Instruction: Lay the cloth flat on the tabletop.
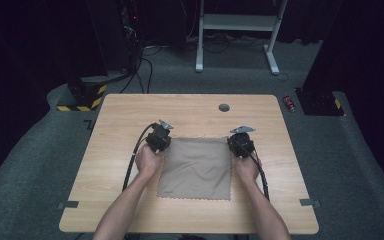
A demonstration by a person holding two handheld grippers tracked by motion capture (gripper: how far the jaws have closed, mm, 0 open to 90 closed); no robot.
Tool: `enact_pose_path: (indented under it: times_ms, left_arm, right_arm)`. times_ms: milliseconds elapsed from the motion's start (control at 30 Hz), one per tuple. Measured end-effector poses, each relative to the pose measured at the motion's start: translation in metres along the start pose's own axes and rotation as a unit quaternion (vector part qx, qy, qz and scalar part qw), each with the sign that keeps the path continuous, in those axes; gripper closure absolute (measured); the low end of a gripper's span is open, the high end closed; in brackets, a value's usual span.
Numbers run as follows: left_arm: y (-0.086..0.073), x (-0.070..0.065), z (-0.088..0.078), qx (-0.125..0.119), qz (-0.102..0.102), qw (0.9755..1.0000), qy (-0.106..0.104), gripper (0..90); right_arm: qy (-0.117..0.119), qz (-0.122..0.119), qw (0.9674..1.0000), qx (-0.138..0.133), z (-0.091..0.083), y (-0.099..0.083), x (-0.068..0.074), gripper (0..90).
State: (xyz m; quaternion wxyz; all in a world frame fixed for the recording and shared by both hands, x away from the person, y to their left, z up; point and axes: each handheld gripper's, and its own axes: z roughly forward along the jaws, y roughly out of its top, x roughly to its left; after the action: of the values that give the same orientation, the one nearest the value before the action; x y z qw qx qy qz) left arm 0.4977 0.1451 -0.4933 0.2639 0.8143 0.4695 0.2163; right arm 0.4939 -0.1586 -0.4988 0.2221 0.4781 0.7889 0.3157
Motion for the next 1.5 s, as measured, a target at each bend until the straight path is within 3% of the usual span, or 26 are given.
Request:
enact_pose_path:
  times_ms: [133, 200, 267, 400, 467, 533, 700, 800, 967, 1100, 1133, 1267, 1400, 1500]
  left_arm:
    - [-0.007, 0.004, 0.001, 0.002, -0.019, 0.9998, -0.004, 71.3]
    - [-0.012, 0.004, -0.006, -0.005, -0.021, 0.9998, -0.005, 64.4]
    - [-0.021, 0.001, -0.022, -0.018, -0.022, 0.9993, -0.023, 59.9]
    - [-0.045, -0.014, -0.048, -0.024, 0.004, 0.9983, -0.052, 56.9]
    - [-0.060, -0.020, -0.058, -0.025, 0.007, 0.9973, -0.069, 56.8]
    - [-0.073, -0.027, -0.065, -0.020, 0.006, 0.9963, -0.083, 56.5]
    - [-0.100, -0.038, -0.077, -0.013, 0.002, 0.9948, -0.101, 56.7]
    - [-0.112, -0.043, -0.084, -0.014, 0.007, 0.9951, -0.098, 58.6]
    - [-0.128, -0.052, -0.091, -0.012, 0.017, 0.9959, -0.089, 60.9]
    - [-0.131, -0.055, -0.093, -0.014, 0.015, 0.9958, -0.089, 65.9]
    - [-0.131, -0.055, -0.093, -0.016, 0.023, 0.9958, -0.087, 68.7]
    - [-0.131, -0.059, -0.093, -0.019, 0.028, 0.9949, -0.095, 79.3]
    - [-0.132, -0.060, -0.094, -0.018, 0.030, 0.9943, -0.100, 87.9]
    - [-0.133, -0.061, -0.097, -0.013, 0.028, 0.9937, -0.108, 88.8]
  right_arm:
    - [0.000, 0.023, 0.9993, 0.030, 0.012, 0.001, -0.007, 75.6]
    - [0.005, 0.033, 0.9992, 0.020, 0.007, -0.003, -0.008, 71.9]
    - [0.018, 0.034, 0.9993, 0.005, -0.007, -0.006, -0.006, 69.7]
    - [0.062, 0.002, 0.9981, -0.009, -0.038, -0.023, 0.010, 69.8]
    - [0.068, -0.022, 0.9974, -0.007, -0.051, -0.037, 0.020, 69.9]
    - [0.083, -0.029, 0.9961, -0.008, -0.062, -0.052, 0.026, 69.9]
    - [0.095, -0.039, 0.9947, 0.004, -0.080, -0.080, 0.035, 69.9]
    - [0.105, -0.039, 0.9937, 0.004, -0.089, -0.093, 0.037, 70.5]
    - [0.111, -0.062, 0.9918, 0.006, -0.098, -0.109, 0.048, 71.6]
    - [0.112, -0.087, 0.9898, 0.013, -0.098, -0.116, 0.057, 73.1]
    - [0.113, -0.090, 0.9895, 0.011, -0.098, -0.116, 0.058, 74.7]
    - [0.121, -0.105, 0.9870, 0.009, -0.099, -0.117, 0.060, 88.1]
    - [0.127, -0.100, 0.9867, 0.020, -0.099, -0.115, 0.058, 89.4]
    - [0.126, -0.101, 0.9865, 0.026, -0.102, -0.116, 0.057, 89.7]
